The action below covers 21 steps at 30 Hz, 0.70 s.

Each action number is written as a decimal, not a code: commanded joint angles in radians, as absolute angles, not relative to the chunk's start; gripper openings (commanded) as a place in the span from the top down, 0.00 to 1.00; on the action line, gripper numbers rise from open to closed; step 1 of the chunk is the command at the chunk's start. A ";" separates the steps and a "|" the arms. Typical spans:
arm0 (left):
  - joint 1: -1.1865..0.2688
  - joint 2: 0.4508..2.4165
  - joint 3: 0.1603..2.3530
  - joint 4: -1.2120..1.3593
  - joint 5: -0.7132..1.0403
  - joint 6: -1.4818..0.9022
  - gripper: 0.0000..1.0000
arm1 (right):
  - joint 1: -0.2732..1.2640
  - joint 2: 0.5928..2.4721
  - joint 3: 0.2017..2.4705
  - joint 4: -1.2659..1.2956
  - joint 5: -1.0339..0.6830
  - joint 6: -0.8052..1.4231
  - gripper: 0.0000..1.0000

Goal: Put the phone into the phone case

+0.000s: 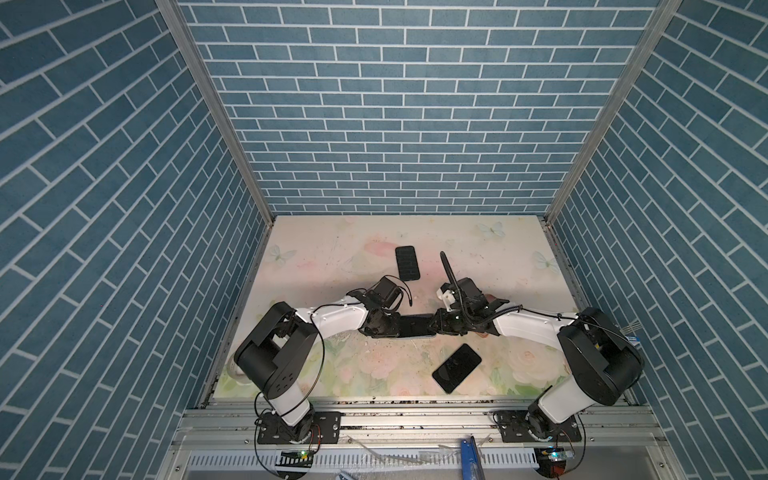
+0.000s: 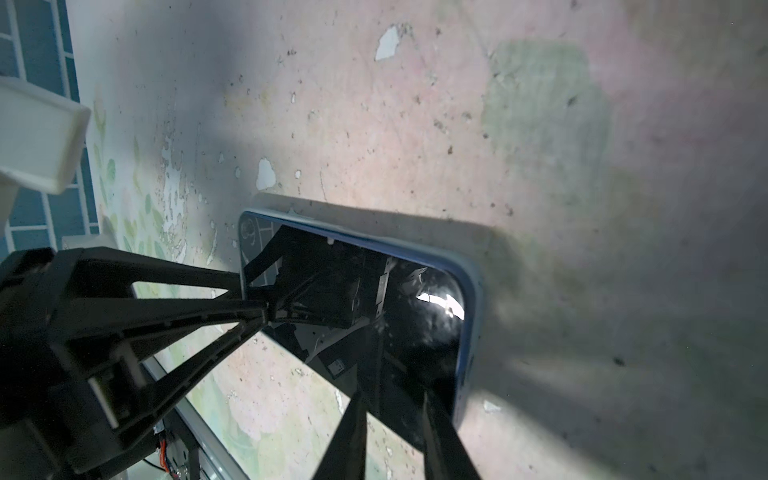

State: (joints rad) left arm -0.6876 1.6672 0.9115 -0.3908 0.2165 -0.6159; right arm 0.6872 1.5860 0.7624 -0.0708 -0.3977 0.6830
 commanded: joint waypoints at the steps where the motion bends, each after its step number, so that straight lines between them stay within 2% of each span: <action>1: -0.693 1.696 0.893 -0.377 0.236 -0.619 0.63 | 0.692 1.600 0.744 -0.082 -0.403 0.687 0.76; 10: -0.687 1.691 0.932 -0.404 0.228 -0.613 0.63 | 0.692 1.518 0.758 -0.180 -0.323 0.637 0.76; 21: -0.679 1.667 0.974 -0.440 0.194 -0.607 0.58 | 0.692 1.519 0.775 -0.211 -0.307 0.615 0.76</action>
State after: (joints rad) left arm -0.6849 1.6691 0.9466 -0.4164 0.2073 -0.6163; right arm 0.6872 1.5280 0.7605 -0.1810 -0.3244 0.6460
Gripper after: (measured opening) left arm 0.419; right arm 0.239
